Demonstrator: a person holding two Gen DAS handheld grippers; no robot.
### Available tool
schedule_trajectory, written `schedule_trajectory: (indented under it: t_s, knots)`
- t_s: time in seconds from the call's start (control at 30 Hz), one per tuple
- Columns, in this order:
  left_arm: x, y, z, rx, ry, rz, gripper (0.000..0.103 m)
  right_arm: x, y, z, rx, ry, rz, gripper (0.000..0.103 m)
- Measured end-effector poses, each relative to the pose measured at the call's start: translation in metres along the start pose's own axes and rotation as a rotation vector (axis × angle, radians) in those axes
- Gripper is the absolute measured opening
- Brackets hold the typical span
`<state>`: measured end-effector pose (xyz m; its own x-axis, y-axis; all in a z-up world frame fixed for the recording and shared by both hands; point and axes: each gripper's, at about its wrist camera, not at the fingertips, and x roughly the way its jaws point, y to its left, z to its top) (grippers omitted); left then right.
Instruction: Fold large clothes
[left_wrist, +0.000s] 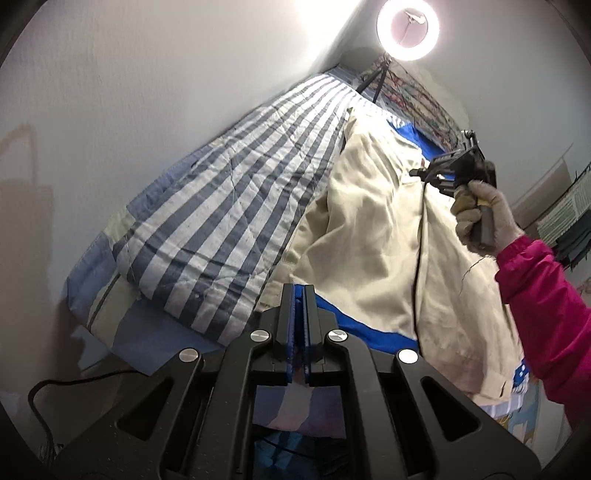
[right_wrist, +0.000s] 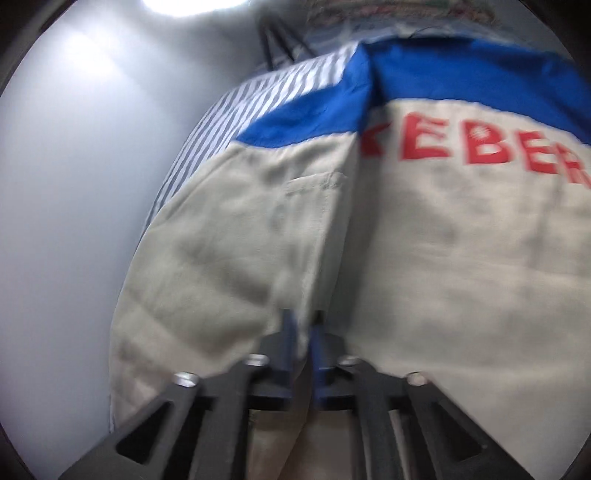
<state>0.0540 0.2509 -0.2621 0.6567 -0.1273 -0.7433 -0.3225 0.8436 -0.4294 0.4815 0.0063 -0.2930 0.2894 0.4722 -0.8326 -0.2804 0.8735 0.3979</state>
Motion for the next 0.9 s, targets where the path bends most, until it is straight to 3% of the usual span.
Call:
schedule_trajectory:
  t_s: [0.1, 0.2, 0.23, 0.27, 0.3, 0.37, 0.57, 0.7, 0.9]
  knots:
    - [-0.004, -0.006, 0.004, 0.005, -0.014, -0.009, 0.001, 0.002, -0.002, 0.021, -0.035, -0.053, -0.063, 0.0]
    - [-0.016, -0.011, 0.005, 0.014, -0.026, -0.008, 0.001, 0.008, 0.0, 0.02, -0.061, 0.014, -0.051, 0.001]
    - [-0.02, -0.011, 0.005, 0.016, -0.034, -0.012, 0.001, 0.006, 0.005, 0.018, -0.089, 0.026, -0.064, 0.006]
    - [-0.027, -0.012, 0.006, 0.023, -0.045, -0.02, 0.001, 0.001, 0.011, 0.016, -0.117, 0.024, -0.093, 0.026]
    - [-0.032, -0.011, 0.007, 0.029, -0.049, -0.017, 0.001, -0.005, 0.015, 0.012, -0.138, 0.005, -0.12, 0.036]
    - [-0.042, -0.009, 0.008, 0.031, -0.057, -0.013, 0.001, -0.023, 0.023, 0.002, -0.187, -0.04, -0.125, 0.038]
    - [-0.036, -0.014, 0.018, 0.045, -0.064, -0.065, 0.001, -0.049, 0.062, -0.052, -0.307, -0.012, 0.084, 0.035]
    - [-0.003, -0.026, 0.012, 0.082, 0.024, -0.093, 0.001, -0.051, 0.095, -0.092, -0.391, 0.049, 0.206, 0.034]
    - [0.038, -0.027, 0.0, 0.134, 0.093, 0.013, 0.001, -0.026, 0.152, -0.126, -0.533, 0.134, 0.301, 0.033]
